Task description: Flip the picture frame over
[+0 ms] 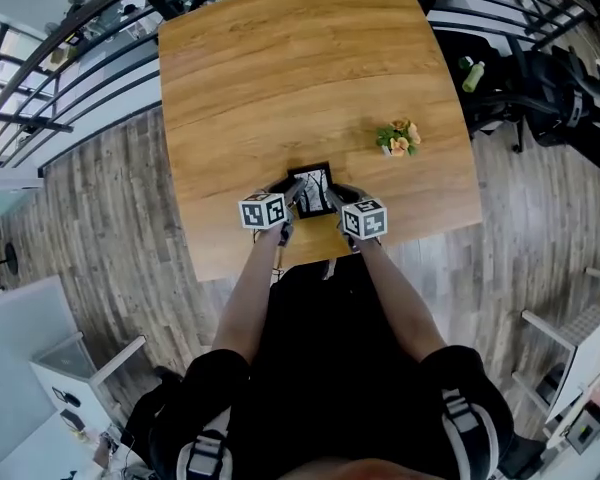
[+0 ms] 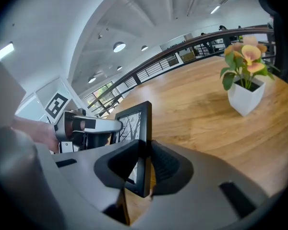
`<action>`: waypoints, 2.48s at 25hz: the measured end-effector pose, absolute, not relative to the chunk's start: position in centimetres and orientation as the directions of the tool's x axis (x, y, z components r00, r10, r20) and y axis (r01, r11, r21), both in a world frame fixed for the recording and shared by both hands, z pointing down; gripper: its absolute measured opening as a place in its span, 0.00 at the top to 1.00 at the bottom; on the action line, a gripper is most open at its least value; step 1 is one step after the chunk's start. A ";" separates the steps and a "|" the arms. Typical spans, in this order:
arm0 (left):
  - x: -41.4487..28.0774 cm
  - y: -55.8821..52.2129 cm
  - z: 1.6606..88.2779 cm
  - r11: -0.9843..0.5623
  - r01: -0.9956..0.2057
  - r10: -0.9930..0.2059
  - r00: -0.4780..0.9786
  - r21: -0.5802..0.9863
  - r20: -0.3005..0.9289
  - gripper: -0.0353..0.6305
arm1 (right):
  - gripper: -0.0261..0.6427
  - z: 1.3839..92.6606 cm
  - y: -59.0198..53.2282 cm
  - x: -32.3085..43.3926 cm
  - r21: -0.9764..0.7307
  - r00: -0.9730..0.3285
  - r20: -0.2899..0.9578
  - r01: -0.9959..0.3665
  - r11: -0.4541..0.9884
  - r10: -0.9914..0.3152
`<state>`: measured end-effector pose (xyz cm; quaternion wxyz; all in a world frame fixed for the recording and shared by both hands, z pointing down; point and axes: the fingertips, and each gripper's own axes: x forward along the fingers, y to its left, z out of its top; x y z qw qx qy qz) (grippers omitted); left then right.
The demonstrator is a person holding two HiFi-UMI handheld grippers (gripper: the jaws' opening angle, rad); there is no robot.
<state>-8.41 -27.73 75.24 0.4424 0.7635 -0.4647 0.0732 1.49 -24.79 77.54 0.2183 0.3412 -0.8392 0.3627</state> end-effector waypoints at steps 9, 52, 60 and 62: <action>-9.1 -29.7 76.7 -0.169 -0.810 -0.653 0.518 0.561 0.552 0.72 | 0.82 79.2 -26.9 0.8 -0.435 -0.665 0.632 -0.729 0.528 -0.398; -9.4 -31.9 80.1 -0.233 -0.956 -0.662 0.290 0.178 0.691 0.66 | 0.81 81.9 -28.9 -0.3 -0.303 -0.562 0.725 -0.779 0.549 -0.398; -10.0 -32.2 79.2 -0.232 -0.957 -0.692 0.288 0.174 0.662 0.66 | 0.79 81.4 -29.1 0.3 -0.273 -0.549 0.725 -0.783 0.559 -0.416; -10.0 -32.4 78.8 -0.237 -0.955 -0.700 0.294 0.176 0.651 0.66 | 0.79 81.3 -29.2 0.6 -0.271 -0.546 0.725 -0.787 0.554 -0.421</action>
